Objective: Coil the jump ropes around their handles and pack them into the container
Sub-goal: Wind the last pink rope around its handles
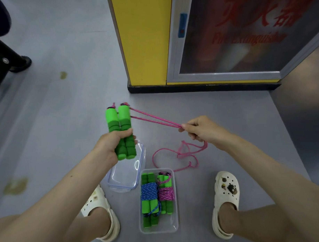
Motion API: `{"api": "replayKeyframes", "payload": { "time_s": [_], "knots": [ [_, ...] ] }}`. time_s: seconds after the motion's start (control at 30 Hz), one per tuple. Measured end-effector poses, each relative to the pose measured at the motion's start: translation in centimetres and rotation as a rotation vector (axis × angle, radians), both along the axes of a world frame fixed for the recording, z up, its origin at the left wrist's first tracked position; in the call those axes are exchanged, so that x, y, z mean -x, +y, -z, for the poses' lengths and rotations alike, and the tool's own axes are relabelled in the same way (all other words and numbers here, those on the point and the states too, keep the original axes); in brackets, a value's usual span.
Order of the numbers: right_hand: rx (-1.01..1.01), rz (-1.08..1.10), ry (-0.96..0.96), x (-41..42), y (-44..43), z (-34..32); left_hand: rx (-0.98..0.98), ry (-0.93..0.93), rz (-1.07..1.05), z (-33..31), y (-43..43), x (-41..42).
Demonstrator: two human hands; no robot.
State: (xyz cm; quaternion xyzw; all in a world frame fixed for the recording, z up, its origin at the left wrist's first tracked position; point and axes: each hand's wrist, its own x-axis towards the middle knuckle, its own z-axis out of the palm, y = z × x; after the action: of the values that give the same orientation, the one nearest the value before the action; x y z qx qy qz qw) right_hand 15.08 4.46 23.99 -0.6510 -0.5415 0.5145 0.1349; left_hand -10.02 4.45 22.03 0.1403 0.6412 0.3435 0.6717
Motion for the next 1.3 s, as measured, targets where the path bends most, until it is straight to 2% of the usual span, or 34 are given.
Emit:
{"api": "replayKeyframes", "payload": {
  "time_s": [0.1,0.23,0.37,0.5,0.73,0.87,1.0,1.13,1.3],
  "knots": [
    [-0.014,-0.012,-0.070,-0.1,-0.1,0.2,-0.007,-0.057,-0.074,-0.1,0.3,0.9],
    [-0.052,-0.018,-0.136,0.2,-0.4,0.8,-0.038,-0.178,0.030,-0.8,-0.4,-0.7],
    [-0.066,-0.039,0.008,2.2,-0.8,1.3,-0.030,-0.263,0.232,-1.4,-1.3,-3.3],
    [-0.068,-0.161,0.125,3.8,-1.1,1.1,-0.037,-0.310,0.253,-1.7,-1.7,-4.9],
    [-0.032,-0.220,0.234,3.2,-0.9,0.4,-0.131,-0.358,0.008,-0.9,-1.4,-4.9],
    [-0.011,-0.179,0.088,1.5,-0.8,0.0,-0.144,-0.211,-0.167,-0.7,0.0,-2.9],
    [-0.023,-0.034,-0.027,-0.6,-0.5,-0.1,-0.133,-0.068,-0.401,-0.1,1.1,0.2],
    [-0.057,0.097,-0.045,-1.0,-0.8,0.1,-0.070,-0.115,-0.254,-0.1,0.2,-0.9],
    [-0.089,0.148,0.011,-0.5,-0.9,0.0,-0.054,-0.227,-0.044,-0.3,-0.6,-3.2]
  ]
}}
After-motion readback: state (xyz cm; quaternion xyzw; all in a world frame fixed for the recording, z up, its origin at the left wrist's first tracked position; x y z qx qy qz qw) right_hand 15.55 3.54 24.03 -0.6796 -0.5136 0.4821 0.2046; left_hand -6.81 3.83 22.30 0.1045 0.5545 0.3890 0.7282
